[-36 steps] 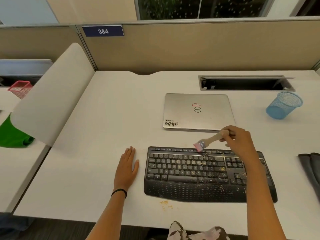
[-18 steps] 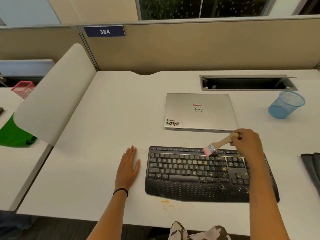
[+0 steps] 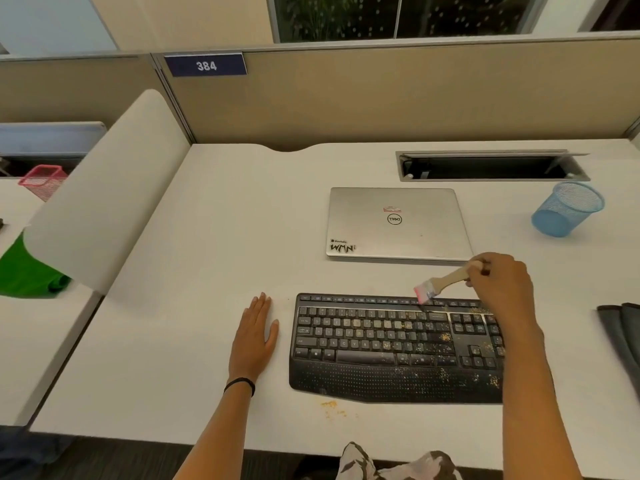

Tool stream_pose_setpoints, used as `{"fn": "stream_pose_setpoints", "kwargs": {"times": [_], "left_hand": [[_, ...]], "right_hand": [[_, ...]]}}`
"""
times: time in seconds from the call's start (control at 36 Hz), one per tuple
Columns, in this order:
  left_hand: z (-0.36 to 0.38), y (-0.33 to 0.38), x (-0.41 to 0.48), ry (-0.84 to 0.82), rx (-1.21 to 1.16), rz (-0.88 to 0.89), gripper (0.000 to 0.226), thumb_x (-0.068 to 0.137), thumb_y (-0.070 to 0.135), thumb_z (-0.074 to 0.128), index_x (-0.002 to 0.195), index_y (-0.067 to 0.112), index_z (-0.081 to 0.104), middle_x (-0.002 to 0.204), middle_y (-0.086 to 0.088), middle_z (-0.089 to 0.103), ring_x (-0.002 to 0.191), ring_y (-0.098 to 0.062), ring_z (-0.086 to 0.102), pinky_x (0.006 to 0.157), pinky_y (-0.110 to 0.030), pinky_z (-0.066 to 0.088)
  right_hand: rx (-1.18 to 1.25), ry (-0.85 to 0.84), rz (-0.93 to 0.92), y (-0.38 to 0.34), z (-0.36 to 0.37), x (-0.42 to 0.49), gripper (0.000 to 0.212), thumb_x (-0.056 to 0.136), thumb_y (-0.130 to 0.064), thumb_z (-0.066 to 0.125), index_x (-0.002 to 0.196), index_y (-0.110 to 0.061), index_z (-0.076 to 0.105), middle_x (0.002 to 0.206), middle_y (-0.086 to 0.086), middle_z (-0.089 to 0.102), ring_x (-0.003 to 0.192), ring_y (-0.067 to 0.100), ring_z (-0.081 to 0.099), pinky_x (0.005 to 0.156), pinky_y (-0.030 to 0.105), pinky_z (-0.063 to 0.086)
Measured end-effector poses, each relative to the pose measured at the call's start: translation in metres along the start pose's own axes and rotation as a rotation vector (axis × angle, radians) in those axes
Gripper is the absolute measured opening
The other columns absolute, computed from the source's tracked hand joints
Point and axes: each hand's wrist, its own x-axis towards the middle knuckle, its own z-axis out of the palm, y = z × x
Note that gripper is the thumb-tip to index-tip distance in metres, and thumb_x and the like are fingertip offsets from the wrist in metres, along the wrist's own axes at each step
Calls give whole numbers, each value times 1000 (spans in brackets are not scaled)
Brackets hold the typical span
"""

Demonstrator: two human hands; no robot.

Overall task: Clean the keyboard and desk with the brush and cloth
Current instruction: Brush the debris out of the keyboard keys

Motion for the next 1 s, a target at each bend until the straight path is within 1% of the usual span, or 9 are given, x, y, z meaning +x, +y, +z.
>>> {"fn": "stream_pose_setpoints", "kwargs": {"times": [0.14, 0.28, 0.36, 0.5, 0.64, 0.72, 0.83, 0.94, 1.0], "left_hand": [[0, 0, 0, -5, 10, -4, 70, 90, 53, 17, 149, 14, 24, 154, 8, 15, 142, -2, 6, 112, -11, -6], [0, 0, 0, -1, 11, 4, 68, 91, 51, 18, 149, 15, 24, 153, 11, 13, 139, 4, 2, 112, -11, -6], [-1, 0, -1, -1, 15, 7, 69, 91, 51, 18, 148, 14, 25, 153, 9, 15, 140, 2, 4, 113, -11, -6], [-1, 1, -1, -1, 16, 7, 70, 91, 52, 17, 148, 13, 25, 153, 8, 15, 141, -1, 7, 112, -11, -6], [0, 0, 0, -6, 16, 7, 69, 91, 51, 18, 149, 13, 24, 153, 9, 14, 141, -1, 6, 113, -11, -6], [0, 0, 0, -5, 13, 6, 70, 91, 52, 17, 149, 13, 23, 153, 9, 13, 141, 0, 5, 112, -11, -7], [-1, 0, 0, -2, 11, 5, 70, 91, 52, 18, 148, 13, 24, 152, 10, 13, 141, -1, 6, 112, -11, -6], [0, 0, 0, -6, 18, 6, 71, 90, 53, 16, 149, 13, 23, 152, 10, 12, 141, -2, 5, 112, -11, -7], [0, -1, 0, -7, 16, 4, 70, 91, 53, 16, 149, 13, 23, 152, 11, 11, 141, -1, 5, 112, -11, -7]], "right_hand": [[48, -66, 9, -7, 9, -4, 16, 90, -9, 52, 91, -6, 67, 75, 11, 69, 70, 25, 66, 67, 37, 54], [-104, 37, 74, 3, 7, 0, 24, 89, -9, 44, 88, -3, 68, 73, 14, 66, 69, 30, 59, 62, 34, 49], [-76, 82, 34, 1, 3, 0, 24, 90, -11, 45, 88, -6, 68, 72, 13, 66, 70, 30, 59, 63, 36, 51], [4, -65, 15, -4, 9, -1, 19, 90, -10, 49, 89, -7, 68, 73, 12, 68, 73, 30, 64, 68, 41, 54], [-146, 67, 24, -1, 6, -1, 25, 91, -8, 43, 90, -1, 67, 75, 16, 64, 67, 29, 55, 58, 29, 39], [-111, 93, -21, -4, 1, -1, 25, 92, -11, 44, 88, -5, 67, 72, 13, 63, 68, 29, 55, 59, 30, 42], [-74, -15, -14, -3, 4, -1, 23, 90, -10, 46, 89, -5, 68, 72, 11, 66, 69, 28, 59, 62, 34, 50], [-153, 87, 41, -1, 3, -2, 27, 90, -5, 42, 87, 3, 67, 73, 18, 63, 64, 29, 54, 56, 28, 38], [-140, 120, 24, 0, -1, -3, 27, 91, -5, 41, 86, 2, 66, 74, 18, 63, 65, 29, 54, 57, 29, 38]]}}
